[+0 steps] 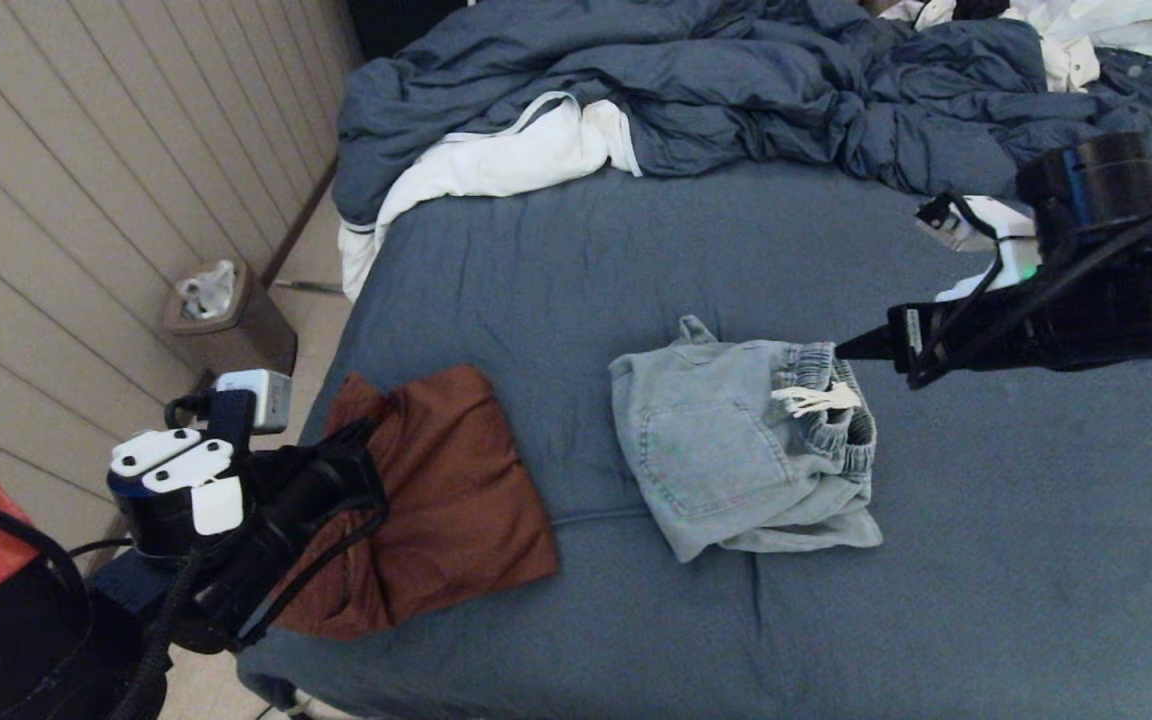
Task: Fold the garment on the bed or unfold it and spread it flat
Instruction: Unford the brown shorts
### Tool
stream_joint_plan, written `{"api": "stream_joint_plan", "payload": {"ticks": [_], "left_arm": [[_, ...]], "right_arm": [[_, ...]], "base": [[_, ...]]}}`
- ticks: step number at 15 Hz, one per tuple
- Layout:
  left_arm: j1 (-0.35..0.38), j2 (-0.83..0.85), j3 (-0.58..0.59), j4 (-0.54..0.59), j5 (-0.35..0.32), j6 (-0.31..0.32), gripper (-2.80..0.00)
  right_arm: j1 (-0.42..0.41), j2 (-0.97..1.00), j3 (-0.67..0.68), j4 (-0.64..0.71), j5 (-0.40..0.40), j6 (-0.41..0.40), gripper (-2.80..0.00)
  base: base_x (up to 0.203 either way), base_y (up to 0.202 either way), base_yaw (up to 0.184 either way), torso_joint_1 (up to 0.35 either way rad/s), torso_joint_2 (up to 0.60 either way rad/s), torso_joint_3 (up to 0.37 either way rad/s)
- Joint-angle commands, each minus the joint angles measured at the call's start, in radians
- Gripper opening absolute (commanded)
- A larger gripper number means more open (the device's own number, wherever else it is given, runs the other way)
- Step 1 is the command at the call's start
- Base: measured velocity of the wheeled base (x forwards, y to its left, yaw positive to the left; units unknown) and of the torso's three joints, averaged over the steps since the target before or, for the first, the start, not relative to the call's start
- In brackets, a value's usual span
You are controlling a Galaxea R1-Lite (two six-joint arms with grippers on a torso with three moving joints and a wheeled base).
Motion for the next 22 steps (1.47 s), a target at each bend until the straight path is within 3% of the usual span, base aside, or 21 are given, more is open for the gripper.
{"api": "stream_joint_plan", "payload": {"ticks": [1,3,5,7,11,15,19,22], "left_arm": [[0.018,-0.11,-0.004,0.021,0.0,0.017,-2.8],[0.067,-0.272,0.0,0.099,-0.028,0.061,-2.8],[0.145,-0.465,-0.003,0.251,-0.077,0.082,-2.8],[0.213,-0.664,-0.013,0.468,-0.119,0.092,-2.8],[0.366,-1.034,-0.029,0.919,-0.242,0.093,-2.8],[0.414,-1.312,0.003,1.314,-0.297,0.053,-2.8],[0.421,-1.512,0.085,1.409,-0.299,0.02,-2.8],[0.434,-1.687,0.094,1.528,-0.273,0.084,-2.8]], "right_arm": [[0.002,-0.13,0.057,0.002,-0.002,-0.002,-2.8],[-0.002,-0.266,0.132,0.004,-0.006,-0.004,-2.8],[-0.006,-0.426,0.224,0.016,-0.012,-0.004,-2.8],[-0.007,-0.586,0.353,0.023,-0.041,-0.003,-2.8],[-0.005,-0.882,0.687,-0.009,-0.189,-0.003,-2.8],[-0.022,-1.141,0.877,-0.04,-0.277,-0.004,-2.8],[-0.056,-1.368,1.003,-0.039,-0.311,-0.008,-2.8],[-0.071,-1.535,1.095,-0.043,-0.293,-0.015,-2.8]], "base": [[0.0,0.0,0.0,0.0,0.0,0.0],[0.0,0.0,0.0,0.0,0.0,0.0],[0.0,0.0,0.0,0.0,0.0,0.0],[0.0,0.0,0.0,0.0,0.0,0.0],[0.0,0.0,0.0,0.0,0.0,0.0],[0.0,0.0,0.0,0.0,0.0,0.0],[0.0,0.0,0.0,0.0,0.0,0.0],[0.0,0.0,0.0,0.0,0.0,0.0]]}}
